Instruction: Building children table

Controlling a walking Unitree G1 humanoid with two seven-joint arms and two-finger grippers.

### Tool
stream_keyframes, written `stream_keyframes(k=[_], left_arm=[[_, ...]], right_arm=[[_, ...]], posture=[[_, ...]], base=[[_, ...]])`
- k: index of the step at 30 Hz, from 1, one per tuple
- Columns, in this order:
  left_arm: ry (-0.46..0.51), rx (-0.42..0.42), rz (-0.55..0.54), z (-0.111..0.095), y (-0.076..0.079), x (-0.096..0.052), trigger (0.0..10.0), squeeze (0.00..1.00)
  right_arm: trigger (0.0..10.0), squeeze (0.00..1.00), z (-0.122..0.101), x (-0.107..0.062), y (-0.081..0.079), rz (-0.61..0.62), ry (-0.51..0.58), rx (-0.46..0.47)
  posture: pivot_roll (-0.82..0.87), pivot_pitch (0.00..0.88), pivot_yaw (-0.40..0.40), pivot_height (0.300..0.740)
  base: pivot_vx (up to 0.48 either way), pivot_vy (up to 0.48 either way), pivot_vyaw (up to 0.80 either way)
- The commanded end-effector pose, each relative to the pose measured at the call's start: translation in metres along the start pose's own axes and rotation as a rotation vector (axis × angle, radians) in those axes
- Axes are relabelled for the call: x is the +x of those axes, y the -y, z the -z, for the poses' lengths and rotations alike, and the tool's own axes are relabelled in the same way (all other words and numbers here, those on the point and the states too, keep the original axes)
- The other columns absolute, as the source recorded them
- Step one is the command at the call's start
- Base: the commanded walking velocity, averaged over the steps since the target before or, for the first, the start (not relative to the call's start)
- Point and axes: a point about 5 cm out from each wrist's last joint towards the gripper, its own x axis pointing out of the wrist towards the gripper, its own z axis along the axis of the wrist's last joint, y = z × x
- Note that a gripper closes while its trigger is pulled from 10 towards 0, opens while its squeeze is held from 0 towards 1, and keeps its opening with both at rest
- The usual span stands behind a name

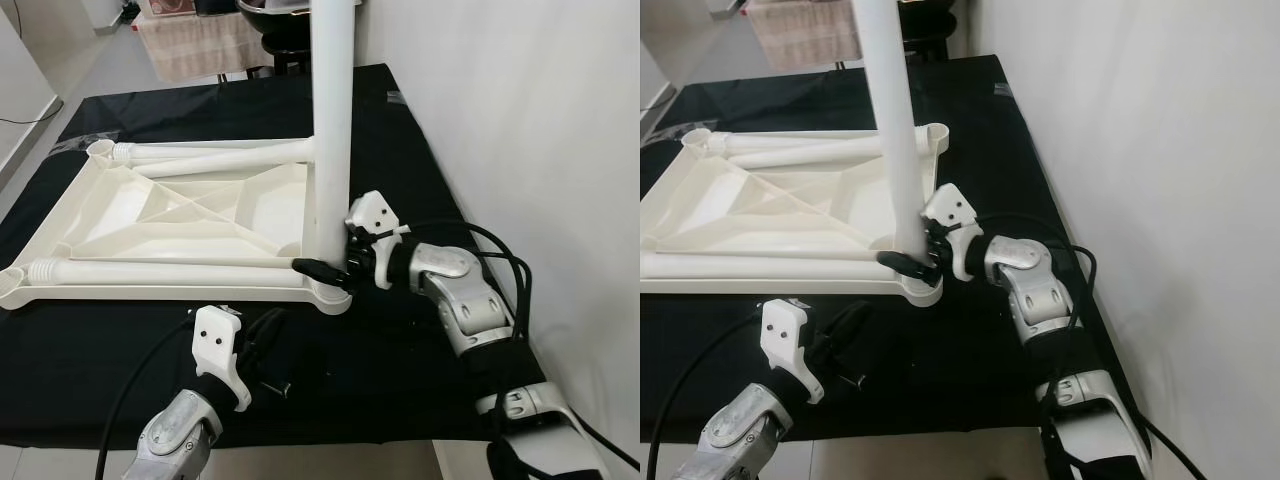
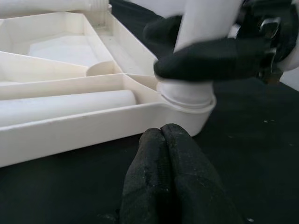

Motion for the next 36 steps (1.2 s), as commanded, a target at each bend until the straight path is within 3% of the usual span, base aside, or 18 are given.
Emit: stream_keyframes(k=[1, 3, 4, 5, 6, 14, 19, 22, 23, 24, 25, 26, 27, 29, 36], left_arm=[[-0.029, -0.009, -0.01, 0.006, -0.001, -0.004, 10.0, 0.0], [-0.03, -0.01, -0.008, 0.006, 0.0, -0.004, 10.0, 0.0], [-0.032, -0.012, -0.005, 0.006, 0.0, -0.005, 10.0, 0.0], [-0.032, -0.012, -0.005, 0.006, 0.0, -0.005, 10.0, 0.0], [-0.034, -0.013, -0.003, 0.006, 0.001, -0.005, 10.0, 0.0], [-0.036, -0.018, 0.002, 0.006, 0.002, -0.006, 10.0, 0.0], [-0.035, -0.021, 0.005, 0.005, 0.001, -0.006, 10.0, 0.0], [-0.034, -0.022, 0.007, 0.003, -0.001, -0.007, 10.0, 0.0], [-0.034, -0.021, 0.007, 0.002, -0.003, -0.007, 10.0, 0.0], [-0.034, -0.021, 0.007, 0.002, -0.003, -0.007, 10.0, 0.0], [-0.034, -0.021, 0.008, 0.002, -0.004, -0.008, 10.0, 0.0], [-0.034, -0.021, 0.008, 0.002, -0.004, -0.008, 10.0, 0.0], [-0.035, -0.018, 0.01, 0.001, -0.006, -0.007, 10.0, 0.0], [-0.038, -0.009, 0.012, 0.001, -0.008, -0.007, 10.0, 0.0], [-0.046, -0.004, 0.028, 0.003, -0.008, -0.003, 10.0, 0.0]], right_arm=[[10.0, 0.0, 0.001, 0.008, -0.006, -0.081, -0.014, 0.0], [10.0, 0.0, 0.005, 0.01, -0.005, -0.093, -0.035, 0.007], [4.6, 0.0, 0.007, 0.012, -0.003, -0.083, -0.039, 0.032], [4.6, 0.0, 0.007, 0.012, -0.003, -0.083, -0.039, 0.032], [0.0, 0.0, 0.009, 0.013, -0.001, -0.068, -0.036, 0.055], [0.0, 0.0, 0.01, 0.01, 0.005, -0.052, 0.014, 0.106], [0.0, 0.0, 0.017, -0.004, 0.01, -0.002, 0.056, 0.111], [0.0, 0.0, 0.03, -0.018, 0.002, 0.221, 0.028, 0.135], [0.0, 0.0, 0.042, -0.019, -0.005, 0.505, -0.083, 0.124], [0.0, 0.0, 0.042, -0.019, -0.005, 0.505, -0.083, 0.124], [0.0, 0.0, 0.051, -0.023, -0.018, 0.739, -0.149, 0.152], [0.0, 0.0, 0.051, -0.023, -0.018, 0.739, -0.149, 0.152], [0.0, 0.0, 0.055, -0.019, -0.043, 0.793, -0.174, 0.173], [0.0, 0.0, 0.041, -0.006, -0.066, 0.699, -0.15, 0.065], [0.0, 0.0, 0.047, 0.003, -0.047, 0.706, -0.147, 0.124]], posture=[[0.05, 0.148, 0.03, 0.74], [0.05, 0.148, 0.029, 0.74], [0.05, 0.149, 0.029, 0.74], [0.05, 0.149, 0.029, 0.74], [0.05, 0.15, 0.031, 0.74], [0.05, 0.16, 0.038, 0.74], [0.03, 0.175, 0.048, 0.74], [0.02, 0.185, 0.043, 0.74], [0.01, 0.191, 0.049, 0.74], [0.01, 0.191, 0.049, 0.74], [0.01, 0.191, 0.049, 0.74], [0.01, 0.191, 0.049, 0.74], [0.02, 0.2, 0.068, 0.74], [0.0, 0.187, 0.079, 0.74], [0.02, 0.172, 0.067, 0.74]], base=[[0.0, 0.0, 0.0], [0.0, 0.0, 0.0], [0.0, 0.0, 0.0], [0.0, 0.0, 0.0], [0.0, 0.0, 0.0], [0.0, 0.0, 0.0], [0.0, 0.0, 0.0], [0.0, 0.0, 0.0], [0.0, 0.0, 0.0], [0.0, 0.0, 0.0], [0.0, 0.0, 0.0], [0.0, 0.0, 0.0], [0.0, 0.0, 0.0], [0.0, 0.0, 0.0], [0.0, 0.0, 0.0]])
